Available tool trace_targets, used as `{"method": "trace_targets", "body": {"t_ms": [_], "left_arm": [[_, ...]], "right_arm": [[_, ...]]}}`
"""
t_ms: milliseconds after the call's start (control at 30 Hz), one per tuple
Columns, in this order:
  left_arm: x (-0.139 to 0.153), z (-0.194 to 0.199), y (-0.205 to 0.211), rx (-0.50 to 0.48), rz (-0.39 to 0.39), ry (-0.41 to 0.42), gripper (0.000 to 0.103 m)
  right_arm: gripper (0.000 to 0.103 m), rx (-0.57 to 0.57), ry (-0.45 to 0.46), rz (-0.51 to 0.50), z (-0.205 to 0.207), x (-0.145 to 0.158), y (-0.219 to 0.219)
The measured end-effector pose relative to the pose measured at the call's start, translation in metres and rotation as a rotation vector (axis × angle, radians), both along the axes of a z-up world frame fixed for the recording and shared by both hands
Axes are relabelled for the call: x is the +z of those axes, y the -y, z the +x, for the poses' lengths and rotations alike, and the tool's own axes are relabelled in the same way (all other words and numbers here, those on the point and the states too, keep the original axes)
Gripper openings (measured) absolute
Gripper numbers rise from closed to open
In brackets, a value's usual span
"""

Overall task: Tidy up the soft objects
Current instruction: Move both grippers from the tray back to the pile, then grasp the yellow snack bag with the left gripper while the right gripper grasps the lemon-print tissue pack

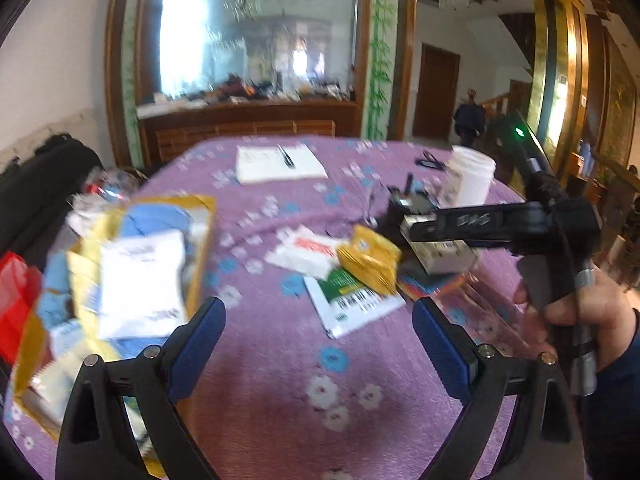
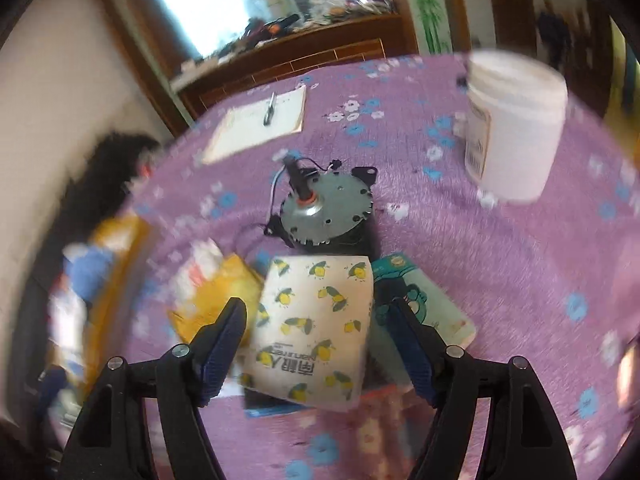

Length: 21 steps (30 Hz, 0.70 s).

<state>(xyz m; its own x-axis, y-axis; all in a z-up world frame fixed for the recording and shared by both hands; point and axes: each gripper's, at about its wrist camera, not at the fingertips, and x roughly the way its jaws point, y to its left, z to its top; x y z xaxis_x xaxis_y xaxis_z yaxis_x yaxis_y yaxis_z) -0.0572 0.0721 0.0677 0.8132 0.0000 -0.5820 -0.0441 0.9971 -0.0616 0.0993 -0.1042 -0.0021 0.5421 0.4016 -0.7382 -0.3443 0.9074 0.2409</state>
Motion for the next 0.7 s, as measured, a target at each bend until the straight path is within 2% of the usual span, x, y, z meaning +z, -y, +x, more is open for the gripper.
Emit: {"method": "trace_targets", "body": {"t_ms": [33, 100, 133, 167, 367, 533, 633, 700], "left_arm": [[-0.002, 0.004, -0.001, -0.014, -0.012, -0.023, 0.094], [-0.006, 0.015, 0.001, -0.048, -0.034, -0.075, 0.094], [-0.007, 0.018, 0.001, -0.058, -0.039, -0.092, 0.094], [-0.007, 0.025, 0.002, -0.075, -0.048, -0.117, 0.094], [-0.005, 0.077, 0.012, -0.158, -0.058, -0.238, 0.094], [-0.027, 0.126, 0.015, -0.163, -0.076, -0.381, 0.094], [-0.032, 0.138, 0.02, -0.144, -0.045, -0.368, 0.094], [-0.032, 0.144, 0.027, -0.136, -0.003, -0.344, 0.082]], "right_arm": [[0.077, 0.001, 0.022, -0.054, -0.003, -0.002, -0.005], [0.075, 0.015, 0.043, -0.099, -0.004, -0.004, -0.008], [0.057, 0.022, 0.045, -0.113, -0.005, -0.004, -0.008], [0.053, 0.02, 0.043, -0.111, -0.005, -0.002, -0.006], [0.053, -0.044, 0.003, 0.078, 0.003, 0.012, 0.026], [0.053, -0.058, -0.013, 0.129, 0.006, 0.015, 0.035], [0.053, -0.057, -0.012, 0.13, 0.004, 0.016, 0.035], [0.053, -0.057, -0.014, 0.133, 0.004, 0.017, 0.036]]}}
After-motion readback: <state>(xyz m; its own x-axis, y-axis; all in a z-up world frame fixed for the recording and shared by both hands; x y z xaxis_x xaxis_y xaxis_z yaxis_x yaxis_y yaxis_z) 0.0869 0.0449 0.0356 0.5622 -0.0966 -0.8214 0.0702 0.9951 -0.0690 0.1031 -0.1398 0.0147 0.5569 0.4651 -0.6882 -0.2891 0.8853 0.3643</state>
